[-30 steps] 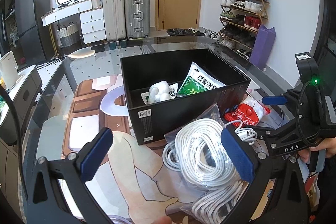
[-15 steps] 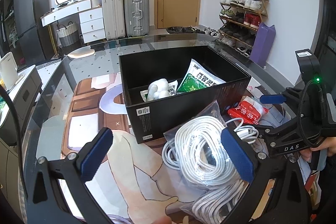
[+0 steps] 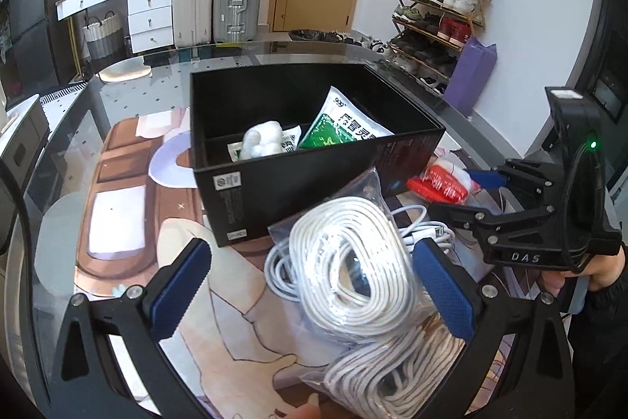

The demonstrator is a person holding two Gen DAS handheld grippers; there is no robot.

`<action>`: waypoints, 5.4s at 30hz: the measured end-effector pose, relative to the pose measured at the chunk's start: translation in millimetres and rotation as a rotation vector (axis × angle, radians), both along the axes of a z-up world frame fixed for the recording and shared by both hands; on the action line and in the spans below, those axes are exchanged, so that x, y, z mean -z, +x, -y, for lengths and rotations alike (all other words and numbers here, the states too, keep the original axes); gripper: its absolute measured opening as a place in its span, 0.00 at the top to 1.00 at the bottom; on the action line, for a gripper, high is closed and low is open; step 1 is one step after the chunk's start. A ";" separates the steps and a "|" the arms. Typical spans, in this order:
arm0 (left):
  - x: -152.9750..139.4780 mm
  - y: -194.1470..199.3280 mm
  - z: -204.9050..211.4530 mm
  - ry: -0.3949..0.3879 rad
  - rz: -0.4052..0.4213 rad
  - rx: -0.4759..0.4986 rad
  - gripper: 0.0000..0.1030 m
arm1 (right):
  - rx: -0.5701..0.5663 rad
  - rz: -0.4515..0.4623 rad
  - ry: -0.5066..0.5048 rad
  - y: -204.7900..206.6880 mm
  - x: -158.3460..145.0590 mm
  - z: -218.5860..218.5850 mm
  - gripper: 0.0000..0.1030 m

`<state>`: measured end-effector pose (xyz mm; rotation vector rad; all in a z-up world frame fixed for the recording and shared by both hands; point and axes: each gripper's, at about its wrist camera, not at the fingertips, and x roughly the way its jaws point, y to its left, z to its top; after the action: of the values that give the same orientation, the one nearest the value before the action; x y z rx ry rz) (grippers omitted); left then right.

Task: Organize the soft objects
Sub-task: 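Grasp the red balloon glue packet with the right gripper while the left grasps the rope bag, then carry the rope bag with the left gripper while the right carries the red packet over the box, then open the left gripper to drop the rope bag into the box while the right drops the red packet, then move the left gripper to the second white rope bag while the right moves toward the white cable coil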

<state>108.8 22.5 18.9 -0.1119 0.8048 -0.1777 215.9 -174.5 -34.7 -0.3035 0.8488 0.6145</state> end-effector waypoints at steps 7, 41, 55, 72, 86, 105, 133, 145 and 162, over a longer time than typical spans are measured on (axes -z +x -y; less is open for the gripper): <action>5.3 2.8 7.3 -0.015 -0.025 -0.007 0.00 | 0.004 0.012 0.007 -0.6 -5.3 4.4 0.44; 18.1 2.1 1.2 -0.073 -0.096 0.043 0.36 | 0.008 0.016 0.010 -2.7 -7.0 9.2 0.44; 3.4 -11.9 -1.5 0.008 -0.046 0.044 0.51 | 0.005 0.042 0.022 -8.6 -19.1 10.9 0.44; -38.7 -19.0 -16.3 0.017 0.085 0.003 0.51 | -0.018 0.143 0.084 -28.0 -53.6 12.1 0.44; -60.5 15.3 -28.9 0.029 0.118 -0.031 0.51 | -0.087 0.185 0.110 -19.7 -75.4 -12.8 0.44; -51.2 66.2 -24.6 0.100 0.086 -0.033 0.51 | -0.140 0.157 0.094 20.0 -75.7 -51.4 0.44; -41.6 71.2 -16.6 0.119 0.063 0.006 0.12 | -0.105 0.165 0.108 35.5 -70.0 -45.8 0.15; -50.6 21.0 -40.3 0.042 0.147 -0.078 0.00 | -0.065 0.153 0.171 -9.2 -69.6 -7.4 0.01; -36.5 -28.7 -25.5 0.091 0.160 -0.063 0.00 | -0.071 0.130 0.140 -47.2 -58.1 5.2 0.01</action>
<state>80.1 48.0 55.4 -0.0364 0.6482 -0.0887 168.8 -179.7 23.4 -0.2443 0.6691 0.7090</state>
